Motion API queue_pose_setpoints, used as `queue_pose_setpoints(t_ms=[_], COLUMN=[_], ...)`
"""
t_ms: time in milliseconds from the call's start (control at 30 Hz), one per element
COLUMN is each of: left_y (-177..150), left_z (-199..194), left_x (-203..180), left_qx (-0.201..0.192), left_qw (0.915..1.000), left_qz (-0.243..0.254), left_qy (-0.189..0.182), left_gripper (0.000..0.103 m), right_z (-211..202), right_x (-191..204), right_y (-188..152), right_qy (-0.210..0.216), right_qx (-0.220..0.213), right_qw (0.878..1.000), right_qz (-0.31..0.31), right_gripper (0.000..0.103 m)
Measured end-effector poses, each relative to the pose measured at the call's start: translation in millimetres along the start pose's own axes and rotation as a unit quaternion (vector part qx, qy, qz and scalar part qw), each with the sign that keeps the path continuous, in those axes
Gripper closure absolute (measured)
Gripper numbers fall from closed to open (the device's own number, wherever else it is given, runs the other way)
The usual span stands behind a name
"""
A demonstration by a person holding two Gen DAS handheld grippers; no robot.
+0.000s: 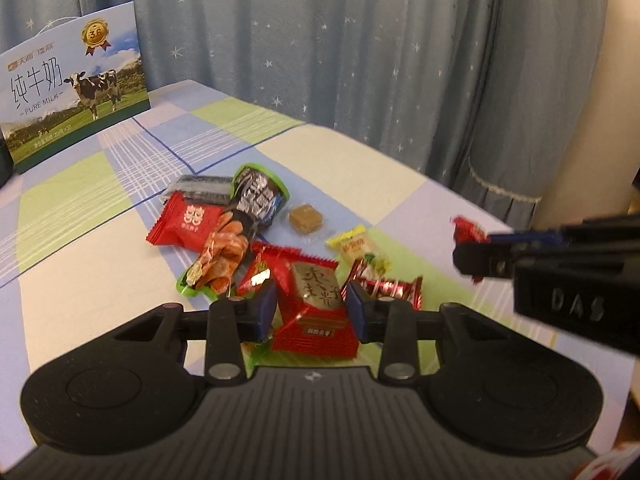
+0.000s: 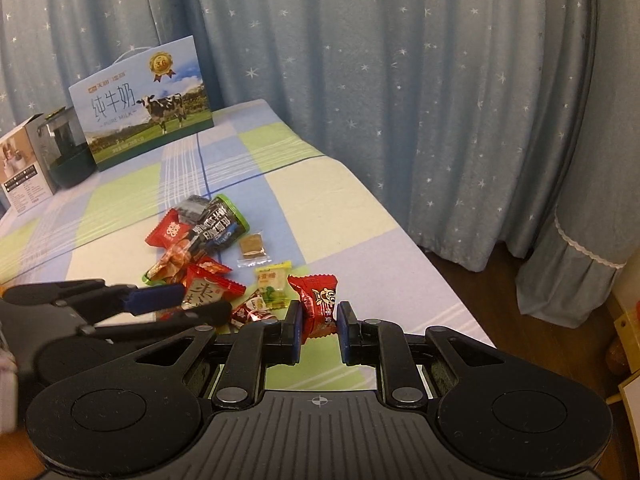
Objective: Organize snacks
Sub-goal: 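Grasp a red candy with the left tool while the right grasps a red wrapper, then carry both held candies over the orange tray with both tools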
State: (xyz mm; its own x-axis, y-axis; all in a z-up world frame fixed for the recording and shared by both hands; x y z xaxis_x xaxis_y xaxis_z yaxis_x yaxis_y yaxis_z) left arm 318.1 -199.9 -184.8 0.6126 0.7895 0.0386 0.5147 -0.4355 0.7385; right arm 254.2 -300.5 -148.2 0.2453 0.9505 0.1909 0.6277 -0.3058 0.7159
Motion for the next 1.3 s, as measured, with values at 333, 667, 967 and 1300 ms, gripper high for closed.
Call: queue_pose_setpoints(t_ms=[333, 667, 967, 1300], left_y=[2, 8, -2, -35], left_z=[-17, -66, -123, -194], left_x=[12, 43, 96, 159], left_qx=[-0.016, -0.046, -0.047, -0.053], left_qw=[0.9990, 0.9949, 0.9849, 0.9684], left_qz=[-0.041, -0.088, -0.142, -0.185], left_qy=[0.003, 0.018, 0.088, 0.158], left_gripper=[0.080, 0.080, 0.080, 0.080], right_z=[-5, -16, -27, -45], right_x=[9, 36, 98, 180], right_y=[5, 13, 13, 10], right_qy=[0.011, 0.036, 0.088, 0.166], right_qx=[-0.005, -0.018, -0.029, -0.037], right_qw=[1.000, 0.999, 0.995, 0.981], right_qz=[0.001, -0.009, -0.042, -0.093], right_gripper=[0.085, 0.085, 0.085, 0.085])
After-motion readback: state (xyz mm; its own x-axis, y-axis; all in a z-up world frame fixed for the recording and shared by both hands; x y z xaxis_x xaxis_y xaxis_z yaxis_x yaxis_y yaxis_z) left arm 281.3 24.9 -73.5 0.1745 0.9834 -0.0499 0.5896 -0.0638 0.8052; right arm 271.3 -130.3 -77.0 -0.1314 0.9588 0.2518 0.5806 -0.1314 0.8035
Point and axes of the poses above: each gripper's, at about its wrist camera, not at the fingertips, and z roughly the way its jaws point, x to its left, y to its top, the point moved 7 cm from there along z, roughly the way its jaws point, and after that the axes turned 4 degrees about z, right-handed, at the moved point
